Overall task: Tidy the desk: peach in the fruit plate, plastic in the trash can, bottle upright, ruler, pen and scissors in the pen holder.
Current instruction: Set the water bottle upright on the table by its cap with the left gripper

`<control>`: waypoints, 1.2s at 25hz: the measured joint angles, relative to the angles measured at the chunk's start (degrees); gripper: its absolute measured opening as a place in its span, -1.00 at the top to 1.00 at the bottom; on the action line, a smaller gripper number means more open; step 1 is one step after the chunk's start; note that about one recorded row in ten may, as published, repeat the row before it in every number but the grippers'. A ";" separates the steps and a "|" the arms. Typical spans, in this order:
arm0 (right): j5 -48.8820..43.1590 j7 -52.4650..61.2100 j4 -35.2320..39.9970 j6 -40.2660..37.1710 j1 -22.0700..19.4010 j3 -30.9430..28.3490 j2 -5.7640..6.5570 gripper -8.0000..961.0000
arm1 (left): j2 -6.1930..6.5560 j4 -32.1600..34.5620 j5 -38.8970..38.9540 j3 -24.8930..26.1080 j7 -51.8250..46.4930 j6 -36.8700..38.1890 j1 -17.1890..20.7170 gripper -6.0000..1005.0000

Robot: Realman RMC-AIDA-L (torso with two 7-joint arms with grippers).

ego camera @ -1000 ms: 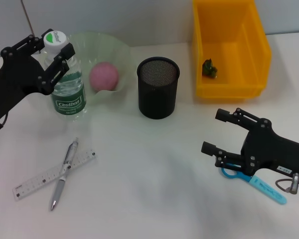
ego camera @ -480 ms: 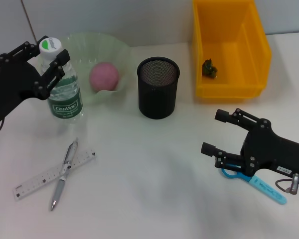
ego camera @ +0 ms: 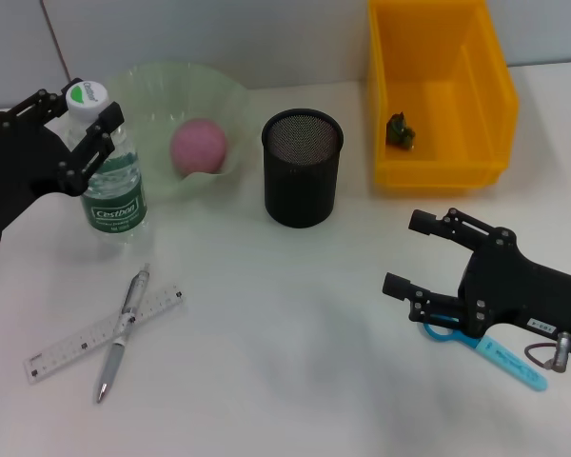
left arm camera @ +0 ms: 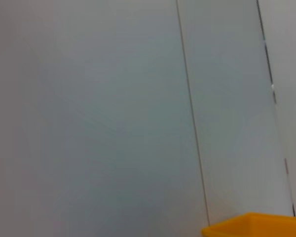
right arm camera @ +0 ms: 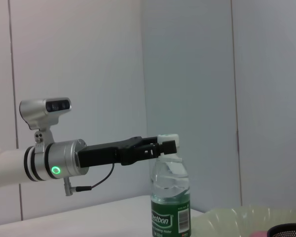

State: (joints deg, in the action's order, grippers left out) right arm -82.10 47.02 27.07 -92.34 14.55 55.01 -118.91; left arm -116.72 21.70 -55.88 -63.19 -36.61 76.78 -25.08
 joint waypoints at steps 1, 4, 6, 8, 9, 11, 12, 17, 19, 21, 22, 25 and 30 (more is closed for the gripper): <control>0.00 0.00 -0.01 0.00 0.01 0.00 0.00 -0.74 | 0.00 0.01 -0.01 0.00 0.06 -0.63 -0.03 0.11; 0.00 0.00 -0.01 0.03 0.03 0.01 0.00 -0.74 | 0.00 0.01 -0.09 0.00 0.06 -1.24 -0.11 0.11; 0.00 0.00 -0.01 0.04 0.03 0.01 0.00 -0.74 | -0.02 0.01 -0.11 0.00 0.06 -1.34 -0.11 0.11; 0.00 0.00 -0.05 0.05 0.03 0.03 0.00 -0.74 | -0.10 -0.01 -0.15 0.00 -0.07 -1.36 -0.10 0.11; 0.01 0.00 -0.07 0.06 0.04 0.05 0.00 -0.74 | -0.11 -0.05 -0.16 0.00 -0.11 -1.36 -0.10 0.11; 0.01 0.00 -0.09 0.06 0.04 0.08 0.00 -0.74 | -0.23 -0.14 -0.18 0.00 -0.08 -1.47 0.01 0.11; 0.01 0.00 -0.09 0.06 0.04 0.09 0.00 -0.74 | -0.27 -0.16 -0.18 0.00 -0.03 -1.52 0.08 0.11; 0.01 0.00 -0.05 0.05 0.09 0.09 0.00 -0.74 | -0.44 -0.18 -0.20 -0.01 0.13 -1.61 0.54 0.11; 0.01 0.00 -0.06 0.05 0.18 0.09 0.00 -0.74 | -0.46 -0.19 -0.20 -0.01 0.14 -1.60 0.59 0.11; 0.01 0.00 -0.07 0.04 0.24 0.12 0.00 -0.74 | -0.47 -0.29 -0.20 0.00 0.15 -1.63 0.62 0.11; 0.01 0.00 -0.08 0.03 0.27 0.14 0.00 -0.74 | -0.50 -0.62 -0.20 -0.01 0.25 -1.73 0.65 0.11; 0.01 0.02 -0.09 -0.03 0.32 0.17 -0.03 -0.74 | -0.52 -0.78 -0.20 -0.01 0.35 -1.80 0.65 0.11; 0.01 0.04 -0.09 -0.04 0.38 0.18 -0.09 -0.74 | -0.63 -0.79 -0.20 -0.01 0.38 -2.12 0.65 0.11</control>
State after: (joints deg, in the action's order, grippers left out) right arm -82.08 47.07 26.98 -92.38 14.94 55.20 -119.00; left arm -117.34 20.92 -56.08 -63.19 -36.23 74.66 -24.43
